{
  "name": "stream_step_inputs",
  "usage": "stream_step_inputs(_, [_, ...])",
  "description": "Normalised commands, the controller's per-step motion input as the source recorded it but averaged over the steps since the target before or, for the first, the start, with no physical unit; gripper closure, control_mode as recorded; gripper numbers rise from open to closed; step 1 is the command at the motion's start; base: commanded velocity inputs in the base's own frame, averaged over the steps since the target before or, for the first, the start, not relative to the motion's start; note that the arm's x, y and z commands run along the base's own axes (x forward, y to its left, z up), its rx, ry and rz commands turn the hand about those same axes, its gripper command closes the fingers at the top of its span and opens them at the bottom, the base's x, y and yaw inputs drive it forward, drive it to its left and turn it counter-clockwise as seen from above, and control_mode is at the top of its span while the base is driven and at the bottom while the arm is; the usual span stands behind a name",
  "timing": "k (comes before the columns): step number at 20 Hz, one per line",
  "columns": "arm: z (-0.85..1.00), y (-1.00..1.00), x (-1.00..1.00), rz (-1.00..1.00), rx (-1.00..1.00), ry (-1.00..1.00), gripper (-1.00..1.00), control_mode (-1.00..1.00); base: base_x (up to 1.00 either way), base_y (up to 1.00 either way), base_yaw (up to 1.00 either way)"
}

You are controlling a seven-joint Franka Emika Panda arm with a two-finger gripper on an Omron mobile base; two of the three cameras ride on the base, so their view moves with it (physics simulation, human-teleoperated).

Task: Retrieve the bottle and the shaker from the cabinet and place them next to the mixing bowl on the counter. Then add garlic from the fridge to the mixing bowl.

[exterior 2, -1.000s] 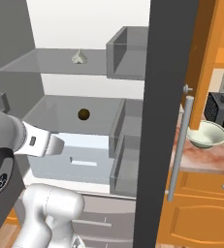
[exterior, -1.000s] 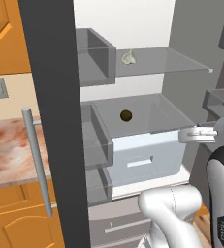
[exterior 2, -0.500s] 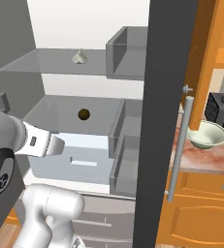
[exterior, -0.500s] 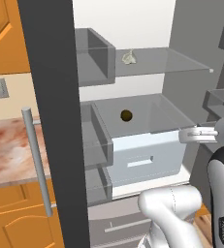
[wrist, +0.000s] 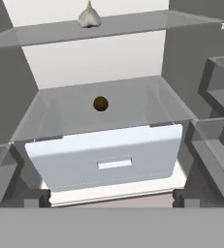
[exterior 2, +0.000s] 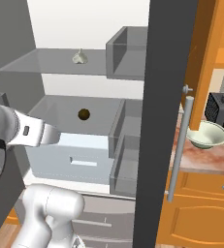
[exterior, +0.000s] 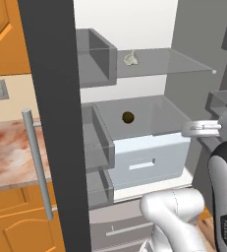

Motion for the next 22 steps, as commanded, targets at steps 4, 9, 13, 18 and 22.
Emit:
stream_step_inputs(4, [0.87, 0.0, -0.15, 0.0, -0.12, 0.06, -1.0, -1.0, 0.0, 0.0, 0.0])
stream_step_inputs(9, [1.0, 0.0, -0.03, 0.0, -0.06, 0.05, -1.0, -1.0, 0.0, 0.0, 0.0])
stream_step_inputs(13, [0.63, 0.05, 0.33, 0.03, -0.02, 0.15, -1.0, -1.0, 0.0, 0.0, 0.0])
stream_step_inputs(18, [-0.04, 0.0, 1.0, 0.01, 0.0, 0.0, -1.0, -1.0, 0.0, 0.0, 0.0])
stream_step_inputs(22, [0.0, 0.24, 1.0, -0.02, 0.0, 0.0, -1.0, -1.0, 0.0, 0.0, 0.0])
